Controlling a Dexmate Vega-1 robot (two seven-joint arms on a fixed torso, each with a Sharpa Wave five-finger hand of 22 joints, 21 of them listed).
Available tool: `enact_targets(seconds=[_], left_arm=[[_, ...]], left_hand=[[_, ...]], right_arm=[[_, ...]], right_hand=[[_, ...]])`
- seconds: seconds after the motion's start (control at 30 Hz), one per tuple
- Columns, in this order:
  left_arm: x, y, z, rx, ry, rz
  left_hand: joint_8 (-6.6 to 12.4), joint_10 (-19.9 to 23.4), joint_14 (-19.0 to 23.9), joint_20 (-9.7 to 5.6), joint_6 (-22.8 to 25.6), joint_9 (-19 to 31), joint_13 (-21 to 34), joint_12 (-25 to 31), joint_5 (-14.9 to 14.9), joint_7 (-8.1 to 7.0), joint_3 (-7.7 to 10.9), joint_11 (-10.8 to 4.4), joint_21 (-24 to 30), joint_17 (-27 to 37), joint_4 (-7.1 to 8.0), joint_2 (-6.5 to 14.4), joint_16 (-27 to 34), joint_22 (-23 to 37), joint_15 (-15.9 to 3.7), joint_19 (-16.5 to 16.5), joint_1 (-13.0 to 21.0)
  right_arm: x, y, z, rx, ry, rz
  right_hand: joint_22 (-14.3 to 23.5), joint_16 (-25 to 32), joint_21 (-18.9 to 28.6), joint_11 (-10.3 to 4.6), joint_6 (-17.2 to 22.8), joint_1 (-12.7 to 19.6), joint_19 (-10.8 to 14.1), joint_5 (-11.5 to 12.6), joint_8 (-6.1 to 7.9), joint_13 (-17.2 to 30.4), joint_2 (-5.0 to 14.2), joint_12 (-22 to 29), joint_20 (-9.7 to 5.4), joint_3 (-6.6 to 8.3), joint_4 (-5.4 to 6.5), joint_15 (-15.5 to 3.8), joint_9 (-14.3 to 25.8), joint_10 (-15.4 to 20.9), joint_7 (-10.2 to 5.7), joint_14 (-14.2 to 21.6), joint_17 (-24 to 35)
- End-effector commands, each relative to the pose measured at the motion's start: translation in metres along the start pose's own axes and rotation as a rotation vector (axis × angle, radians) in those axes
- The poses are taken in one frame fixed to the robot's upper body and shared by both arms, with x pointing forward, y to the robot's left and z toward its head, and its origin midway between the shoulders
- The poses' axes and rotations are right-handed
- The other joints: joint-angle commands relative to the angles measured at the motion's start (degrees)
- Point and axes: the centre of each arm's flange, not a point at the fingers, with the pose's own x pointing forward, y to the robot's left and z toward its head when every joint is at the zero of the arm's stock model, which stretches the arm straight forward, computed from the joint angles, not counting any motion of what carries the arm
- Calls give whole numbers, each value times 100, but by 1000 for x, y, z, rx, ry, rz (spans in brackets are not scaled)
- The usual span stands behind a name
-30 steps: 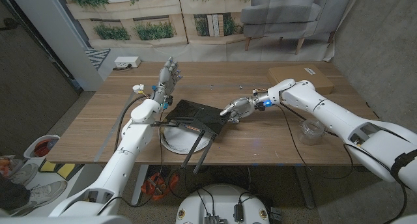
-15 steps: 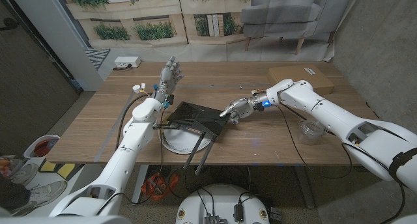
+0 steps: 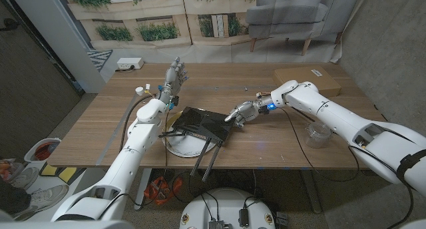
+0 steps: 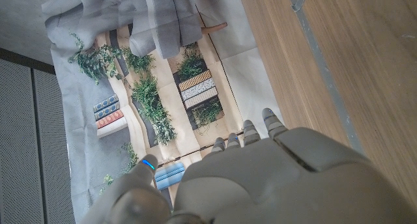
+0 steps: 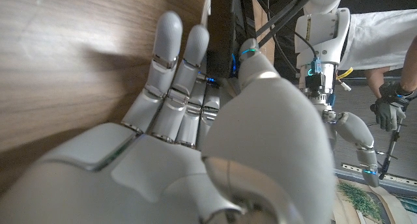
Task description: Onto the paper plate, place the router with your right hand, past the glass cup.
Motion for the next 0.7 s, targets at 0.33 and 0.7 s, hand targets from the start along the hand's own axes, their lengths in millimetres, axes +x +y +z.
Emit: enact_targets(seconds=[0.33, 0.7], left_arm=[[9, -1, -2, -3, 3, -5], [11, -1, -3, -4, 6, -6]], left_hand=[[18, -1320, -1237, 25, -811, 24, 20, 34, 32, 19, -23, -15, -7, 31, 18, 657, 35, 13, 18, -429, -2], [20, -1322, -1230, 19, -807, 24, 20, 34, 32, 21, -26, -12, -7, 31, 18, 657, 38, 13, 12, -423, -3]], right_arm=[[-1, -4, -1, -36, 24, -26], [1, -7, -2, -59, 18, -25]], right_hand=[[-205, -232, 155, -53, 126, 1069, -424, 63, -57, -181, 1070, -179, -378, 79, 12, -812, -74, 585, 255, 707, -256], [-588, -989, 137, 157, -665, 858, -738, 22, -131, -825, 981, -999, -400, 0, 33, -752, -364, -220, 223, 190, -1198]])
